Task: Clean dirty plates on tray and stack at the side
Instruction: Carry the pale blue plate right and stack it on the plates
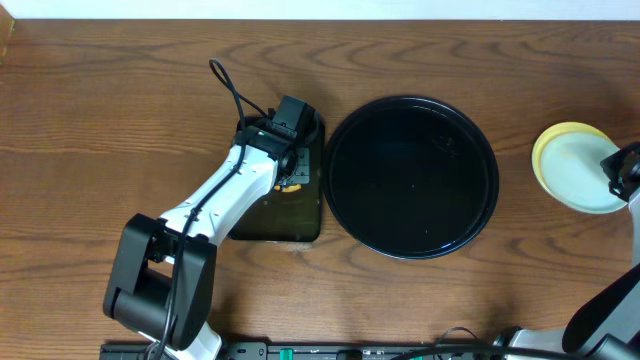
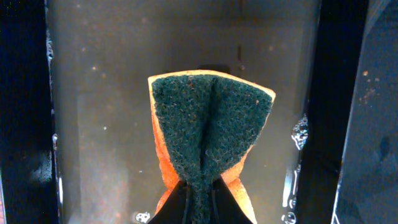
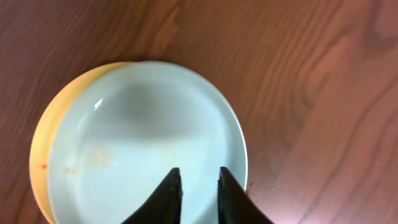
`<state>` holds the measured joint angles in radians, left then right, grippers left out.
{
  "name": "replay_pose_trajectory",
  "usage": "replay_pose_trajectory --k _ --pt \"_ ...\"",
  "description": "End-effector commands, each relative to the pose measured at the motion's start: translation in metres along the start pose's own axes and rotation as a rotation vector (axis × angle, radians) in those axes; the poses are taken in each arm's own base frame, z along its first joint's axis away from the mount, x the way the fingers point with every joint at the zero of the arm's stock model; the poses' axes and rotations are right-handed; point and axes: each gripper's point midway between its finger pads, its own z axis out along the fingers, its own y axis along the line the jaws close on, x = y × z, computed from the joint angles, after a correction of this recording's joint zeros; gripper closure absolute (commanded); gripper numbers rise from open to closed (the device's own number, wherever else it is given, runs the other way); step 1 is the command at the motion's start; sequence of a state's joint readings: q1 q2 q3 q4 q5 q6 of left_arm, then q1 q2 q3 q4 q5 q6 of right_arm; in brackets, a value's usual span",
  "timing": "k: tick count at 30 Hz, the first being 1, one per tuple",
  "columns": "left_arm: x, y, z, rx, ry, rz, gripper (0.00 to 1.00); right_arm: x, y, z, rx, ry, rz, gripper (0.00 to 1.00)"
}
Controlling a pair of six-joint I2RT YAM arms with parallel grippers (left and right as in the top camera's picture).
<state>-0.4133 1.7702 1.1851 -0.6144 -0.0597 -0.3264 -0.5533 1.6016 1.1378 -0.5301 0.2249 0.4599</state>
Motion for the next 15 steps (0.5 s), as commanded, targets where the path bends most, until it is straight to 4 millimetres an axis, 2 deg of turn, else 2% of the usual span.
replay_pose_trajectory --k 1,4,6,10,15 --pt "0.002 0.006 0.007 -0.027 0.009 0.025 0.91 0.007 0.03 -0.004 -0.161 0.046 -0.066 0.75" --pt "0.002 0.006 0.007 -0.029 0.008 0.025 0.91 0.024 0.059 -0.013 -0.322 0.118 -0.137 0.72" --pt "0.001 0.007 0.007 -0.031 0.008 0.022 0.87 0.046 0.072 -0.021 -0.4 0.204 -0.162 0.71" --pt "0.0 0.012 0.008 -0.035 0.008 0.01 0.88 0.086 0.083 -0.035 -0.441 0.346 -0.227 0.7" --pt "-0.005 0.019 0.012 -0.04 0.002 -0.015 0.92 0.116 0.097 -0.048 -0.465 0.403 -0.372 0.7"
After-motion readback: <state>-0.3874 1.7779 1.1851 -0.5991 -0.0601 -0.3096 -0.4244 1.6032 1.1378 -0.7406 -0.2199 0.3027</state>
